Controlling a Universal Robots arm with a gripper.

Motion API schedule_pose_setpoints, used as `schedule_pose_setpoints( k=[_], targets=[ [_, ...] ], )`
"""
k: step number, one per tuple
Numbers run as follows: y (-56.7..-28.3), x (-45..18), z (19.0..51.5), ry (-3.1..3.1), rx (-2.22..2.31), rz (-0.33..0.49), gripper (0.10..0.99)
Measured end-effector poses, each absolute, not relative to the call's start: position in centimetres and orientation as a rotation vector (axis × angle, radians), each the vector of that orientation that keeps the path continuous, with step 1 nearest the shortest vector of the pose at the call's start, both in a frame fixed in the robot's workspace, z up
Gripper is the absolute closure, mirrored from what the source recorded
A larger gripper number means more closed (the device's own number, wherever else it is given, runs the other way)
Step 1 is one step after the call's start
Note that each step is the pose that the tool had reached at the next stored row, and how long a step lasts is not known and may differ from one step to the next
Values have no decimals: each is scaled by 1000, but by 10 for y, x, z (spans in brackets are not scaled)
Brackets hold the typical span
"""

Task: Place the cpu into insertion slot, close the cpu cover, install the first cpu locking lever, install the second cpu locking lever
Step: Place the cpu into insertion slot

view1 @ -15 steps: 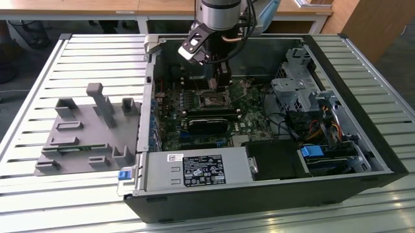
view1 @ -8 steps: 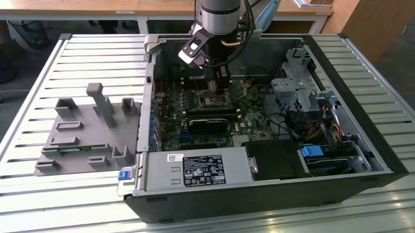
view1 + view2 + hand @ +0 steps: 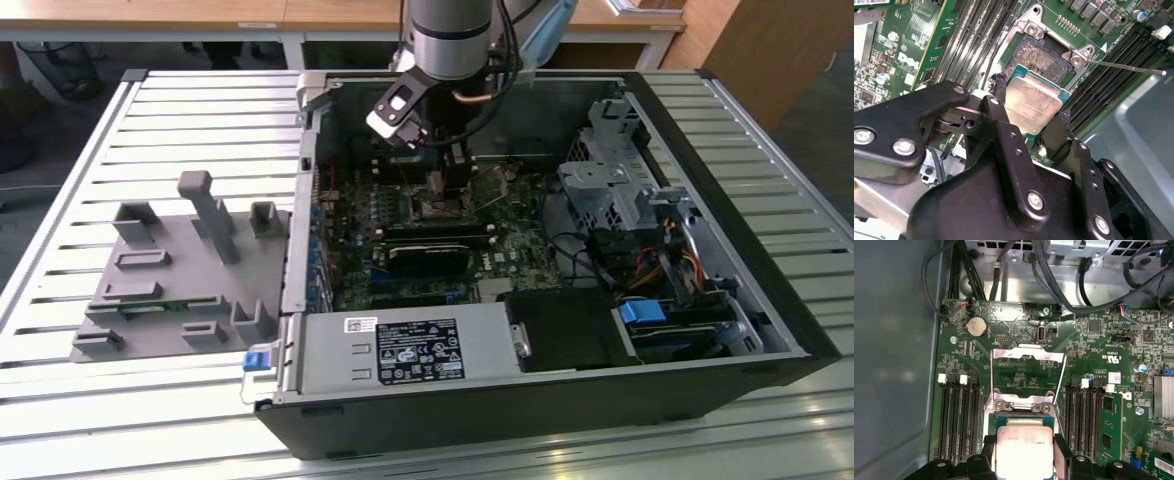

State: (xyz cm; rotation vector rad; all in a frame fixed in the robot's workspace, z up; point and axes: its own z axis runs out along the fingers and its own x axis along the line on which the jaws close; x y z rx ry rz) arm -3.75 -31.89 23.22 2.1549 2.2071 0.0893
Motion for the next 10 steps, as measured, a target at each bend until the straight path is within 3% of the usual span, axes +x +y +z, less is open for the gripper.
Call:
schedule_pose_setpoints(
  k=[10],
  targets=[
    [-317, -39, 223, 2202, 2160, 89, 549]
  ],
)
